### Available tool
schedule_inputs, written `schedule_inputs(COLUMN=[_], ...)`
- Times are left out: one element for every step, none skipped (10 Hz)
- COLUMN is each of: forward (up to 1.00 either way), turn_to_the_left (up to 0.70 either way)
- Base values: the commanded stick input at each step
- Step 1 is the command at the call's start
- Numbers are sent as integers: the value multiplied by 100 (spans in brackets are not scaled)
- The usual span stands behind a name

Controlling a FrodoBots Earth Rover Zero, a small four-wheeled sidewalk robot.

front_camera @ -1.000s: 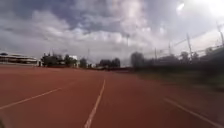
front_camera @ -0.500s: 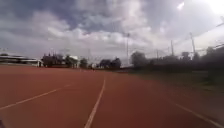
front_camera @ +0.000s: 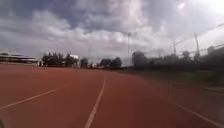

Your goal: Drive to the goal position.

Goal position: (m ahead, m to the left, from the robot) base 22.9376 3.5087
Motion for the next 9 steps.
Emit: schedule_inputs(forward=[70,70,70,70,70,70,70,70,70], turn_to_the_left=[0,0,0,0,0,0,0,0,0])
